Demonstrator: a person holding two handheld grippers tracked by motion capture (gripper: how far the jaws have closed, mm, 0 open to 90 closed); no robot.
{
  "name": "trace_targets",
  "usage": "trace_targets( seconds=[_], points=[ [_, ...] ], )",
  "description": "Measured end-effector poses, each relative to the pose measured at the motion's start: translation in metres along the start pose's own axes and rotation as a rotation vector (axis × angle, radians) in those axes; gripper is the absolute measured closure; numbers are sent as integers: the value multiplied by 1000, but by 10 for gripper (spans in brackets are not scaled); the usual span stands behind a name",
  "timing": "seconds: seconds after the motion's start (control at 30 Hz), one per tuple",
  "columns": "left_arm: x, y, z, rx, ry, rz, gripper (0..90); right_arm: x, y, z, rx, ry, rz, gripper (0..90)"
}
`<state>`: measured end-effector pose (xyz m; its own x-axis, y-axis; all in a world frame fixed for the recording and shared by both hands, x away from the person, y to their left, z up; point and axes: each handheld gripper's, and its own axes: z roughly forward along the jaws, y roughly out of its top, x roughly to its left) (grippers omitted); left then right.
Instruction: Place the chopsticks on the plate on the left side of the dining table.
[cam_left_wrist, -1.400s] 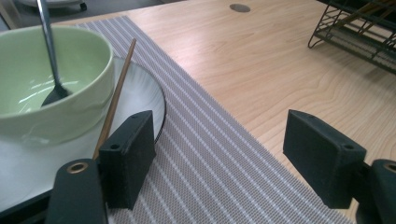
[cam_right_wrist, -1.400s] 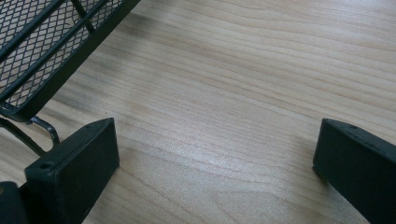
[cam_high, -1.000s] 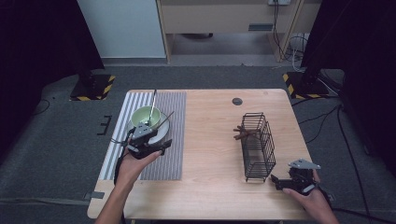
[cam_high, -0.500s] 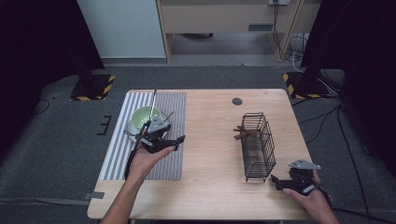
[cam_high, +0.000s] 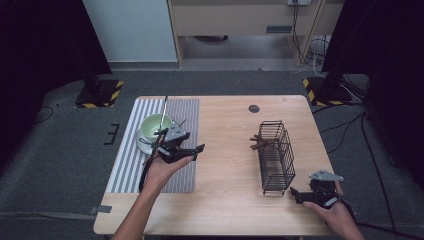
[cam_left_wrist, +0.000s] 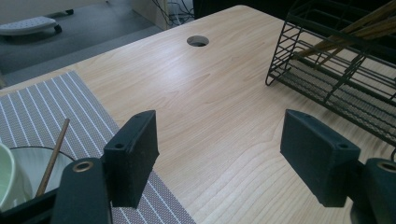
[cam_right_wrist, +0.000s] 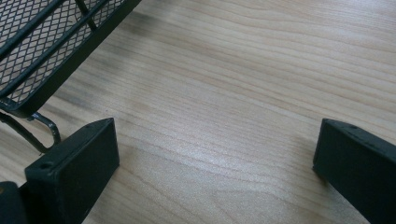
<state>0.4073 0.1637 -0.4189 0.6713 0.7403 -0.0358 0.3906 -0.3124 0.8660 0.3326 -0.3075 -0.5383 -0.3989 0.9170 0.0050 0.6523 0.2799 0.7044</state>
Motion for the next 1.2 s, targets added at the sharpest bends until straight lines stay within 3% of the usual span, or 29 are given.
trace_targets(
  seconds=[0.17,0.57,0.83,1.2],
  points=[
    [-4,4,3,1,-1,0,308,0,0,0,1,1,-1,4],
    [-24,19,23,5,-58,41,377,0,0,0,0,5,-7,4],
    [-36,28,26,19,-82,67,399,0,0,0,-1,4,-7,4],
    [-54,40,32,3,-113,94,447,0,0,0,0,5,-7,4]
  ],
)
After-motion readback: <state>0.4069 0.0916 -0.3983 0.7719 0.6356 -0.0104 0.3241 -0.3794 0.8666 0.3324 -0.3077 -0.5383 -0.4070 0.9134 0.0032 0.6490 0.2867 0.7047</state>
